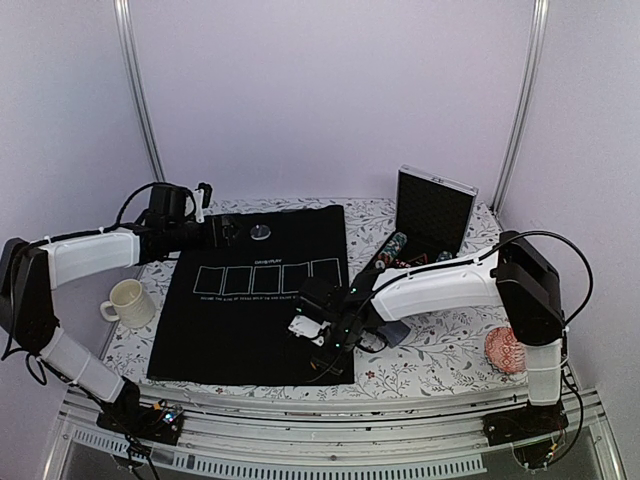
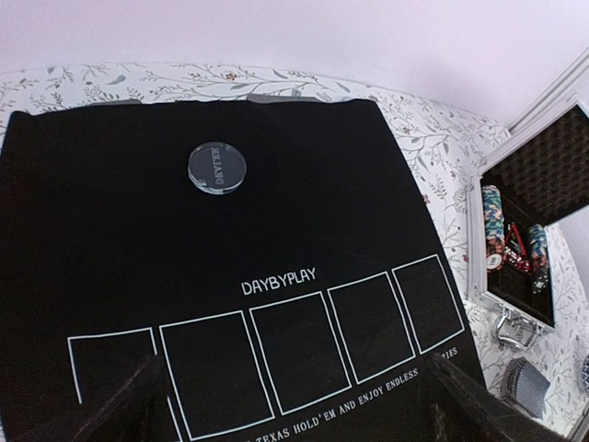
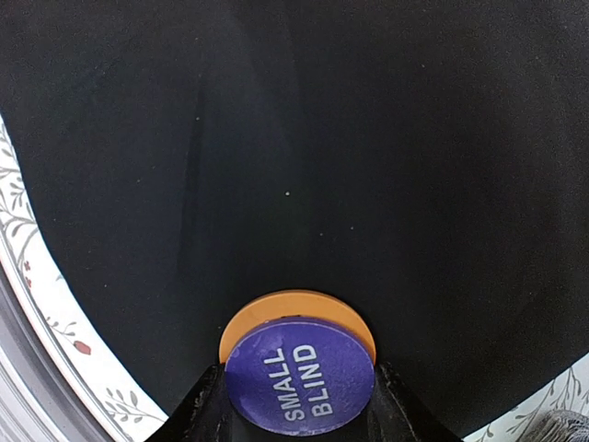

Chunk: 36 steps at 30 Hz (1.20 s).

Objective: Distribute texas hold em gaming equipment
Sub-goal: Adjust the small blind button and big blind button on the poker table mat.

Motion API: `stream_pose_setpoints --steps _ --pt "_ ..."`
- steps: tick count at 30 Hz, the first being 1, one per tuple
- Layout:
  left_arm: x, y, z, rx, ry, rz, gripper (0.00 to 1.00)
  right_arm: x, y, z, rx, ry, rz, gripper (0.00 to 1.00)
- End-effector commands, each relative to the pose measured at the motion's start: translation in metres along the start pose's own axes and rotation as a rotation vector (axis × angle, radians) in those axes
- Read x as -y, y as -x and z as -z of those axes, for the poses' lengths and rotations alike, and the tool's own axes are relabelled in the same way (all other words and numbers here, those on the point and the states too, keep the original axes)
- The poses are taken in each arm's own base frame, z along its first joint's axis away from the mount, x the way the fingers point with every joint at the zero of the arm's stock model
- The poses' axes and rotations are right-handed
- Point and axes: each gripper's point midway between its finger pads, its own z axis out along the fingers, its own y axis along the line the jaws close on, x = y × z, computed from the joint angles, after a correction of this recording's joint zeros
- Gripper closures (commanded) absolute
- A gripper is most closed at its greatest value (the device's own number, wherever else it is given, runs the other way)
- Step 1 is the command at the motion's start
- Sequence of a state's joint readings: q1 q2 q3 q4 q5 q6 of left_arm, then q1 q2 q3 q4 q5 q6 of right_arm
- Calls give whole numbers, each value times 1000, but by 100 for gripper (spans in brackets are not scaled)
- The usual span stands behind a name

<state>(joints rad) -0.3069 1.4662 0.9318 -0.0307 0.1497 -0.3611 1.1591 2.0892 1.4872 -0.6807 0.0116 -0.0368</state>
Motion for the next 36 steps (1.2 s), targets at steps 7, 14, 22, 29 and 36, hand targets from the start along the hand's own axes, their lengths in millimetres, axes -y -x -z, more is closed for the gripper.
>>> stream_pose_setpoints --steps 7,14,22,29,36 --pt "7 5 2 -2 -16 -35 4 2 -16 19 -41 -18 -10 63" --pt "7 4 1 -4 -16 -38 3 2 -15 35 -10 -5 -2 64" --pt "7 5 1 -2 -17 -41 3 -4 8 24 54 37 7 64" --pt "6 4 2 -4 -11 -43 3 -16 49 10 139 106 11 64" --pt "3 6 4 3 5 -62 3 1 24 -10 33 4 10 48"
